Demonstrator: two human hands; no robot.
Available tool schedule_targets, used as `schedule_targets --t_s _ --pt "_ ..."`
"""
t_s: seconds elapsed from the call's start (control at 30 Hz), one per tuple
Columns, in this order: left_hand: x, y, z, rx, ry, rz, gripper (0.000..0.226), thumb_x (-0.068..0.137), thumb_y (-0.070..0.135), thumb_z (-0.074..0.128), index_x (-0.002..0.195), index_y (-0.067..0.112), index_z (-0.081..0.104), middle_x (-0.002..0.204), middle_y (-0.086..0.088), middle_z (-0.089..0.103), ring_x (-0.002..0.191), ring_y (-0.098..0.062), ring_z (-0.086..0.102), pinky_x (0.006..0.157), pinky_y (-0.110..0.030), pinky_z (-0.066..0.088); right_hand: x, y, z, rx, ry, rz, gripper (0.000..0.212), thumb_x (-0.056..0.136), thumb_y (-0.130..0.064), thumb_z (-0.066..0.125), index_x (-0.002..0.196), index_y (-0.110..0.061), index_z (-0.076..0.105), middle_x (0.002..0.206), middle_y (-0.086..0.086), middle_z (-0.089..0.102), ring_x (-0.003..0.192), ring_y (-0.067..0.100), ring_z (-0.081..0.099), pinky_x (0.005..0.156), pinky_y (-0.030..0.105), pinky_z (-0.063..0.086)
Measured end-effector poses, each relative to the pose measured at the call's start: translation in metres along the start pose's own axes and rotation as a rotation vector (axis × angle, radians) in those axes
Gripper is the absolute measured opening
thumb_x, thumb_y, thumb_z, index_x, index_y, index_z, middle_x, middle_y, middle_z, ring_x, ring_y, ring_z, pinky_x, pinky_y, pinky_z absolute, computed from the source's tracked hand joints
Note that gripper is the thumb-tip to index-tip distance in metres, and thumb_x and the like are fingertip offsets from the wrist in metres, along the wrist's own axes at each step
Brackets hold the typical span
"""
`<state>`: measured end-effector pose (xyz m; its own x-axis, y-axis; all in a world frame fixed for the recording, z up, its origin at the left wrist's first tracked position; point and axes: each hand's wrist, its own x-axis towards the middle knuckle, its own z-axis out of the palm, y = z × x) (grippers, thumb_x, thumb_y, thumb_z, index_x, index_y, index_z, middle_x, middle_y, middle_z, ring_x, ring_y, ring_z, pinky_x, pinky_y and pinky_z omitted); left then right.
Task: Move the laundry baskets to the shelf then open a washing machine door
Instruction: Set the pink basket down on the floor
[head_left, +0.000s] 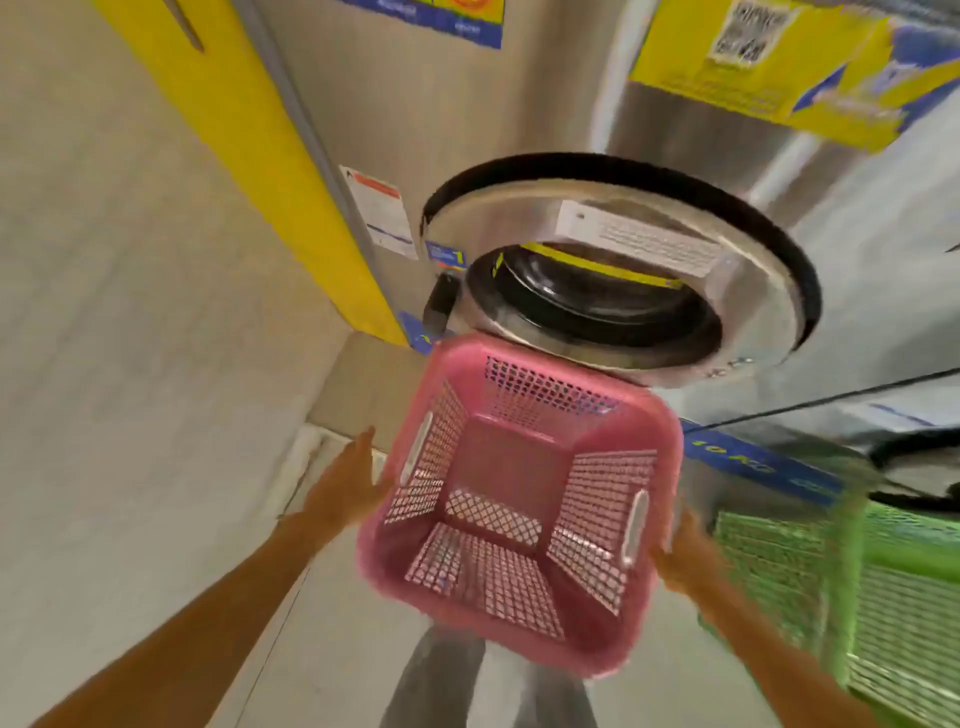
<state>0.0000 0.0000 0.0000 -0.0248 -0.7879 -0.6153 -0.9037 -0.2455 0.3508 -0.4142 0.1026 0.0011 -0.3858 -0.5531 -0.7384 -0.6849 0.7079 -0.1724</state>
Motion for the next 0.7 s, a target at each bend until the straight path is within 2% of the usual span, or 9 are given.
schedule_targets --t_s 0.07,0.1,0.13,0.2,0.3,0.4,0.5,0.6,0.7 --pt "0.010 0.001 0.016 -0.080 -0.041 0.012 0.087 0.090 0.047 0.058 0.155 0.006 0.018 0.154 -0.016 0.038 0.140 -0.034 0.039 0.113 -0.044 0.033 0.008 0.005 0.011 -0.018 0.013 0.084 0.079 0.094 -0.026 0.054 0.152 0.003 0.010 0.131 0.039 0.051 0.116 0.048 0.056 0.095 0.045 0.047" --pt "0.014 -0.001 0.026 -0.113 -0.051 0.035 0.089 0.086 0.053 0.055 0.154 0.008 0.019 0.150 -0.015 0.044 0.135 -0.035 0.046 0.108 -0.047 0.040 0.006 0.004 0.015 -0.009 0.017 0.109 0.076 0.096 -0.025 0.054 0.151 0.004 0.012 0.133 0.040 0.049 0.119 0.050 0.054 0.096 0.045 0.043" --pt "0.016 -0.001 0.034 -0.127 -0.032 0.045 0.087 0.084 0.054 0.052 0.153 0.011 0.021 0.145 -0.015 0.048 0.128 -0.037 0.052 0.102 -0.050 0.045 0.007 0.004 0.021 0.021 0.023 0.128 0.072 0.095 -0.026 0.056 0.149 0.004 0.018 0.131 0.040 0.050 0.118 0.050 0.054 0.094 0.045 0.043" --pt "0.017 -0.003 0.056 -0.084 0.072 0.019 0.074 0.089 0.042 0.053 0.150 0.015 0.022 0.137 -0.018 0.052 0.118 -0.041 0.056 0.094 -0.054 0.049 0.001 0.001 0.031 0.116 0.044 0.087 0.068 0.088 -0.030 0.058 0.141 0.003 0.031 0.124 0.037 0.055 0.110 0.048 0.058 0.088 0.046 0.045" --pt "0.007 -0.005 0.076 -0.048 0.244 -0.036 0.056 0.093 0.027 0.052 0.143 0.017 0.030 0.122 -0.017 0.058 0.102 -0.040 0.062 0.083 -0.054 0.052 -0.001 0.003 0.042 0.149 0.090 0.061 0.067 0.078 -0.030 0.059 0.129 0.007 0.037 0.117 0.039 0.058 0.106 0.052 0.059 0.086 0.048 0.045" --pt "-0.029 -0.016 0.091 -0.126 0.241 -0.100 0.052 0.093 0.023 0.051 0.141 0.017 0.033 0.113 -0.012 0.060 0.088 -0.031 0.063 0.072 -0.046 0.054 -0.022 0.010 0.044 0.071 0.094 0.027 0.058 0.079 -0.025 0.065 0.120 0.009 0.043 0.109 0.037 0.060 0.099 0.052 0.061 0.078 0.045 0.044" --pt "-0.088 -0.048 0.115 -0.252 0.244 -0.190 0.039 0.092 0.021 0.049 0.130 0.020 0.038 0.101 -0.006 0.061 0.075 -0.021 0.060 0.058 -0.035 0.049 -0.051 0.014 0.051 0.019 0.126 -0.050 0.050 0.074 -0.023 0.070 0.109 0.006 0.048 0.096 0.028 0.062 0.090 0.047 0.063 0.075 0.046 0.049" --pt "-0.160 -0.091 0.140 -0.454 0.260 -0.314 0.037 0.093 0.022 0.053 0.129 0.017 0.044 0.106 -0.001 0.060 0.082 -0.017 0.060 0.064 -0.032 0.053 -0.074 0.007 0.071 -0.144 0.058 -0.127 0.039 0.079 -0.019 0.072 0.099 0.000 0.045 0.092 0.026 0.062 0.090 0.046 0.064 0.071 0.041 0.046" --pt "-0.236 -0.149 0.179 -0.633 0.290 -0.511 0.033 0.091 0.019 0.060 0.123 0.014 0.051 0.110 0.004 0.058 0.088 -0.012 0.057 0.065 -0.017 0.043 -0.090 -0.019 0.113 -0.340 -0.054 -0.255 0.040 0.077 -0.022 0.074 0.102 -0.006 0.048 0.097 0.023 0.068 0.089 0.042 0.065 0.078 0.045 0.051"
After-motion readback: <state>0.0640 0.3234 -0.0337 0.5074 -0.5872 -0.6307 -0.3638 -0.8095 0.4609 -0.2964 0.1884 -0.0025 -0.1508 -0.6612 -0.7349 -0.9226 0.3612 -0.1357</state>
